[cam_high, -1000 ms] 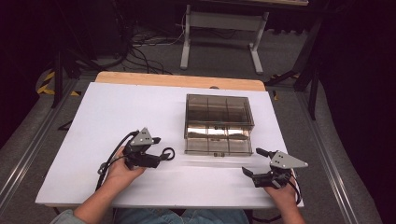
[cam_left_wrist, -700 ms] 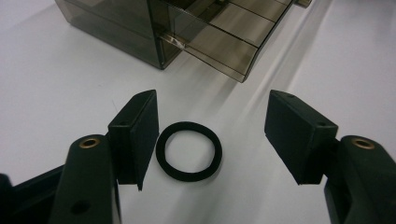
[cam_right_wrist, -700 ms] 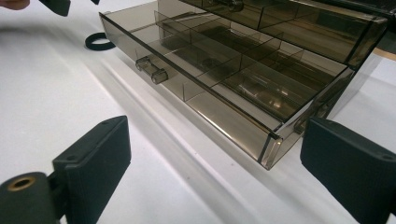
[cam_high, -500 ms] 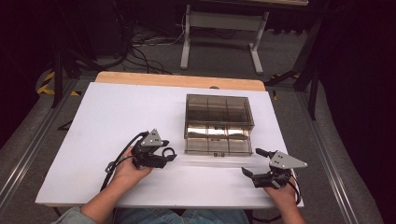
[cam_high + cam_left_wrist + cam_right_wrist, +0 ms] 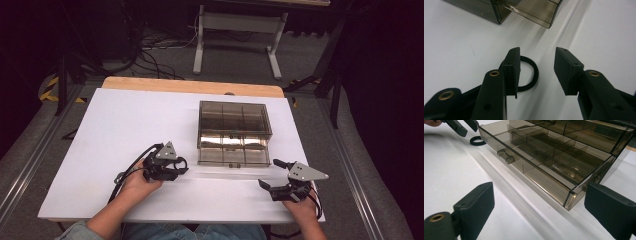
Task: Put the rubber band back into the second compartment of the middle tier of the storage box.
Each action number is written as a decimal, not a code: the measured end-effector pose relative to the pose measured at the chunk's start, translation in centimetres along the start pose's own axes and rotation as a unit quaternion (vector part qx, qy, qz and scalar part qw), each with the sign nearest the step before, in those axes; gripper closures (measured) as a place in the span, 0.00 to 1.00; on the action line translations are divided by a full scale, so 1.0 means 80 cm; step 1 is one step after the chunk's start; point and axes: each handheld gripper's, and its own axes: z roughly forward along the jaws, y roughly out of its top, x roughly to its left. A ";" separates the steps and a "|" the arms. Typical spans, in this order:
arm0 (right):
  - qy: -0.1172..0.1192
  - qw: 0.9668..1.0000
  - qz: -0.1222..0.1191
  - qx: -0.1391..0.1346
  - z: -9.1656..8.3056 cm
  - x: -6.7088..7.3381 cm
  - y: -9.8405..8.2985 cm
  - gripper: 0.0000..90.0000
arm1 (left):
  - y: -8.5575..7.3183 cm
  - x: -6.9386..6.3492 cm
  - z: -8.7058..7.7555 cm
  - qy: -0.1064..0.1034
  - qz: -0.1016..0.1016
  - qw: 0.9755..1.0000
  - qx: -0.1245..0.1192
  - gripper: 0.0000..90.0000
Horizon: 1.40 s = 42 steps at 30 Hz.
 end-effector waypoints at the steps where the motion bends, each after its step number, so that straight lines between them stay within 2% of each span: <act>1: 0.000 1.000 0.000 0.000 0.000 0.000 0.000 0.11 | 0.000 0.000 0.001 -0.002 0.001 1.000 0.003 0.64; 10: 0.001 1.000 0.001 0.002 0.000 0.000 0.000 0.11 | -0.002 -0.001 0.013 -0.010 0.009 0.999 0.038 0.73; 18: 0.003 1.000 0.001 0.004 0.001 0.000 0.000 0.11 | -0.002 -0.001 0.018 0.012 0.010 0.998 0.057 0.85; 24: 0.002 1.000 0.001 0.004 0.001 0.000 0.000 0.11 | -0.002 -0.002 0.019 0.017 0.014 0.998 0.061 0.95; 28: 0.002 1.000 0.001 0.004 0.001 0.000 0.000 0.11 | -0.001 -0.004 0.019 0.025 0.021 0.998 0.062 0.96; 31: 0.002 1.000 0.000 0.004 0.001 0.001 0.000 0.11 | 0.000 -0.006 0.016 0.030 0.023 0.998 0.057 0.96; 33: 0.002 1.000 0.000 0.004 0.001 0.001 0.000 0.11 | 0.001 -0.006 0.011 0.034 0.024 0.998 0.041 0.96; 38: 0.003 1.000 -0.001 0.004 0.001 0.001 0.000 0.11 | 0.001 -0.004 -0.005 0.038 0.010 0.999 0.000 0.96; 42: 0.003 1.000 -0.002 0.004 0.002 0.001 0.000 0.11 | 0.001 -0.003 -0.010 0.038 0.006 0.999 -0.012 0.96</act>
